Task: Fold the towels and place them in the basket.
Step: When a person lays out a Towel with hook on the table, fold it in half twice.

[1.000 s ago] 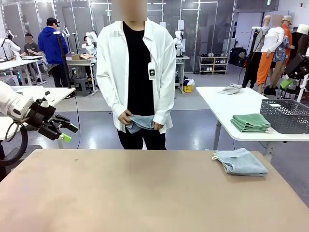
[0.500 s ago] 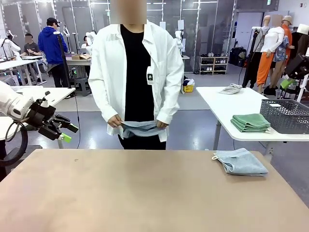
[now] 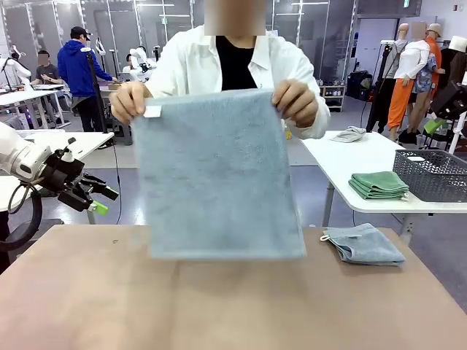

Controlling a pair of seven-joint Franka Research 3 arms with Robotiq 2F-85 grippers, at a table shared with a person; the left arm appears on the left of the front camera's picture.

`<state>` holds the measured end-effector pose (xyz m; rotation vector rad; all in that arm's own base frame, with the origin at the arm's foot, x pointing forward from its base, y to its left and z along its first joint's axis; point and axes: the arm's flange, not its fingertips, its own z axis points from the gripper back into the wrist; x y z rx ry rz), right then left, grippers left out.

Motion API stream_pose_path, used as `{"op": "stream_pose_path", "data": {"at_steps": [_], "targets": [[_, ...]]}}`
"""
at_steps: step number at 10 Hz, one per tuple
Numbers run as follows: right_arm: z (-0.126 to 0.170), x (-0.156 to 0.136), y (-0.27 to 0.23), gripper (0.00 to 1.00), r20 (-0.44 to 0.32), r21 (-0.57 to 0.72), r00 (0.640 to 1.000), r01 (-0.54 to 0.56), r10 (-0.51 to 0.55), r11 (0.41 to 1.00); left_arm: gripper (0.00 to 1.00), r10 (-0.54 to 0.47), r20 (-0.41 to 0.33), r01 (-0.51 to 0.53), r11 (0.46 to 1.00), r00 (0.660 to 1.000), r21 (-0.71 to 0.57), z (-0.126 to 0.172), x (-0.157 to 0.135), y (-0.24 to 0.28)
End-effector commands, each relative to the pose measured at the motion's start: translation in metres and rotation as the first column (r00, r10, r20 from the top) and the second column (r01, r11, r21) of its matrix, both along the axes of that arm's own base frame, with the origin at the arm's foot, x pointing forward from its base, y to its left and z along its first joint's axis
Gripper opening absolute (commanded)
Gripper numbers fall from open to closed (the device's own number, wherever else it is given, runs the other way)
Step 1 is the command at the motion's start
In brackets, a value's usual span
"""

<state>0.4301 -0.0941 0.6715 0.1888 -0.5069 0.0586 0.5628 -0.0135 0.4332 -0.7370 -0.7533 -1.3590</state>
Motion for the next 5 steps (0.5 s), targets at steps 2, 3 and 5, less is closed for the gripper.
{"op": "stream_pose_path", "data": {"at_steps": [2,3,5], "targets": [[0.0026,0.0021,0.0006,0.89,-0.004,0.004,1.0,0.01,-0.01,1.0,1.0,-0.002,0.002,0.002,1.0,1.0,0.0,0.0006,0.0002,-0.0007],[0.0026,0.0021,0.0006,0.89,-0.004,0.004,1.0,0.01,-0.01,1.0,1.0,-0.002,0.002,0.002,1.0,1.0,0.0,0.0006,0.0002,-0.0007],[0.0026,0.0021,0.0006,0.89,-0.004,0.004,1.0,0.01,-0.01,1.0,1.0,-0.002,0.002,0.002,1.0,1.0,0.0,0.0006,0.0002,-0.0007]]}}
